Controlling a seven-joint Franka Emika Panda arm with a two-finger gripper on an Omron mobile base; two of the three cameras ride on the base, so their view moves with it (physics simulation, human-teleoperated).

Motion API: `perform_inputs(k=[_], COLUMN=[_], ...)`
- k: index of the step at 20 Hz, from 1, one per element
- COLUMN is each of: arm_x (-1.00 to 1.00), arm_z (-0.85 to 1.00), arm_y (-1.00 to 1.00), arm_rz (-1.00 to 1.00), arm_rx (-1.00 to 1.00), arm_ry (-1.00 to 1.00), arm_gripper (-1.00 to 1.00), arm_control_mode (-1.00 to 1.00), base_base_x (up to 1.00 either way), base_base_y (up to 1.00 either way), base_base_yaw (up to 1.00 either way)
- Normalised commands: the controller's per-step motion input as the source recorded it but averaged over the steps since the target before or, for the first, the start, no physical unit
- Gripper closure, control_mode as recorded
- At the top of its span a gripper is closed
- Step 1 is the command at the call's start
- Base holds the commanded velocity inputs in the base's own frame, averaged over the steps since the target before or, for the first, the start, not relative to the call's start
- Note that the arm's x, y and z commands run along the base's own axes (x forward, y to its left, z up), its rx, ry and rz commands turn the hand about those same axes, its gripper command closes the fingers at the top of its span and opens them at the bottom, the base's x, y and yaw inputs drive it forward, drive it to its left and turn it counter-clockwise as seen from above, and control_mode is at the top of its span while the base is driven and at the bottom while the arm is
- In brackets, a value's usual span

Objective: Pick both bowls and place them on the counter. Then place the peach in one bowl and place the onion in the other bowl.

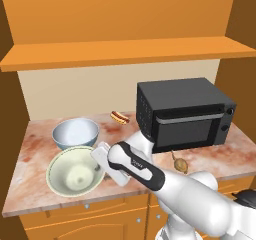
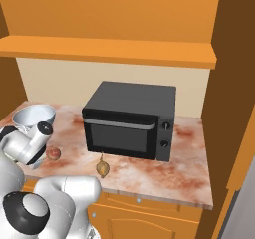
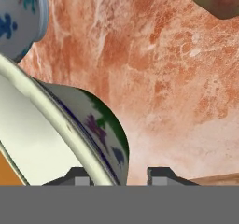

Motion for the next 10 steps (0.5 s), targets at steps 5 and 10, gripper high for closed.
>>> perform_inputs(k=[5,10], arm_x=[0.01,-0.02], arm_z=[-0.02,0.18], arm_y=[0.0,-0.07], arm_rz=[0.0,0.0], arm_rx=[0.0,0.0], arm_ry=[0.0,0.0], arm_gripper=[-1.0,-1.0], arm_control_mode=[-1.0,-1.0], base_base_x=[0.0,0.0], base_base_y=[0.0,0.0], base_base_yaw=[0.0,0.0])
